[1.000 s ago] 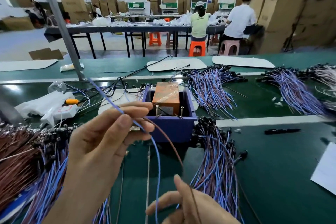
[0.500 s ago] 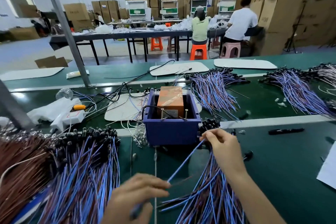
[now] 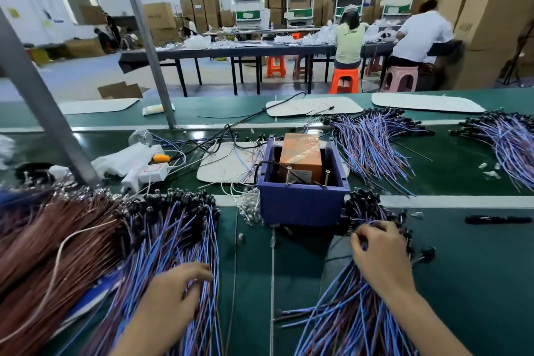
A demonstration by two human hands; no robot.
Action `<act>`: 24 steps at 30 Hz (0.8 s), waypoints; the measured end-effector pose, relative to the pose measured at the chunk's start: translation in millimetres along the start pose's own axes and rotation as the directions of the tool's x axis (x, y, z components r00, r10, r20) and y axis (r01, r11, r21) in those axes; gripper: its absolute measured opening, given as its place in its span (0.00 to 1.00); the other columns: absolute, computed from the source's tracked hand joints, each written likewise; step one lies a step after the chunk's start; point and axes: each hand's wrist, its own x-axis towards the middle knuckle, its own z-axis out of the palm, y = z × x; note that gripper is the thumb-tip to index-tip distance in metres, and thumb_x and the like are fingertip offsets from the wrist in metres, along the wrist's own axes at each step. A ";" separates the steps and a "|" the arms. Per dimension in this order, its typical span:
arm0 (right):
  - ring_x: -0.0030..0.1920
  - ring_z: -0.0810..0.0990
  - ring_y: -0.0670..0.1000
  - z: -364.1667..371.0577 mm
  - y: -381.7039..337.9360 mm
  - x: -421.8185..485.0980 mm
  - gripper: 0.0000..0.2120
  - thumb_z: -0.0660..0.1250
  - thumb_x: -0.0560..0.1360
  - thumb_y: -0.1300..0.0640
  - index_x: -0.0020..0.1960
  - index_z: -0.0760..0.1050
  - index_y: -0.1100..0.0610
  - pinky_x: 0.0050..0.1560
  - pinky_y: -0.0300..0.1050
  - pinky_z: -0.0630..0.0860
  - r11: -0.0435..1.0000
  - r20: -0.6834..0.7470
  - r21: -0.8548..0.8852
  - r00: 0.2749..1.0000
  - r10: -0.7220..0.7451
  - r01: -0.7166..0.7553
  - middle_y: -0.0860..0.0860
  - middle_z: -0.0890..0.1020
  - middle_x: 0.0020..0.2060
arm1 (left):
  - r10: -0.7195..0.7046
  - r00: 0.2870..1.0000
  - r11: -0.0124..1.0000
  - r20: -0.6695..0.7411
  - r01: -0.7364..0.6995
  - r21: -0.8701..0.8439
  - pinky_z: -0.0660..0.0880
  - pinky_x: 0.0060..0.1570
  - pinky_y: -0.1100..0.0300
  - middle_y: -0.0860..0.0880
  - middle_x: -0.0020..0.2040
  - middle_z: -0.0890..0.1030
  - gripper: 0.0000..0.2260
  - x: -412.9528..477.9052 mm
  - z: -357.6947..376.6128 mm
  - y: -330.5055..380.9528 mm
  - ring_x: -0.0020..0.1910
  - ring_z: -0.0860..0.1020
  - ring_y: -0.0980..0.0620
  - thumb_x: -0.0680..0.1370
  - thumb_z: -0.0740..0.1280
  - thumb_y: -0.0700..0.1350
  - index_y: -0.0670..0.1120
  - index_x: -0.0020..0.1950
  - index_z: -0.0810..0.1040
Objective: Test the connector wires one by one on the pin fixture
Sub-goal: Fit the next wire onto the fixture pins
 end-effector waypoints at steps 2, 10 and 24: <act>0.55 0.73 0.56 1.2 -0.6 -2.9 0.05 0.69 0.74 0.60 0.41 0.82 0.59 0.56 0.51 0.71 1.000 -0.022 -0.008 1.000 -0.006 0.006 0.53 0.74 0.41 | -0.009 0.977 0.998 -0.212 0.023 0.061 0.65 0.66 0.59 0.51 0.63 0.77 0.13 18.8 -7.2 0.9 0.64 0.73 0.51 0.77 0.65 0.35 0.49 0.57 0.81; 0.50 0.78 0.64 -3.7 2.2 -11.8 0.07 0.77 0.63 0.70 0.38 0.81 0.63 0.48 0.62 0.75 0.990 -0.306 -0.042 0.941 -0.142 0.136 0.55 0.80 0.32 | 0.031 0.918 0.860 -0.395 0.177 0.479 0.67 0.47 0.49 0.47 0.52 0.78 0.13 77.4 -14.7 -11.4 0.49 0.77 0.43 0.73 0.73 0.44 0.49 0.58 0.81; 0.43 0.77 0.45 -29.8 5.1 -8.2 0.07 0.66 0.78 0.53 0.50 0.83 0.52 0.41 0.35 0.69 0.872 -0.091 0.477 0.980 0.176 -0.112 0.51 0.79 0.44 | 0.004 0.764 0.949 -0.645 -0.206 -0.238 0.73 0.35 0.76 0.56 0.36 0.80 0.03 60.7 -67.1 39.6 0.34 0.78 0.57 0.75 0.70 0.43 0.50 0.47 0.80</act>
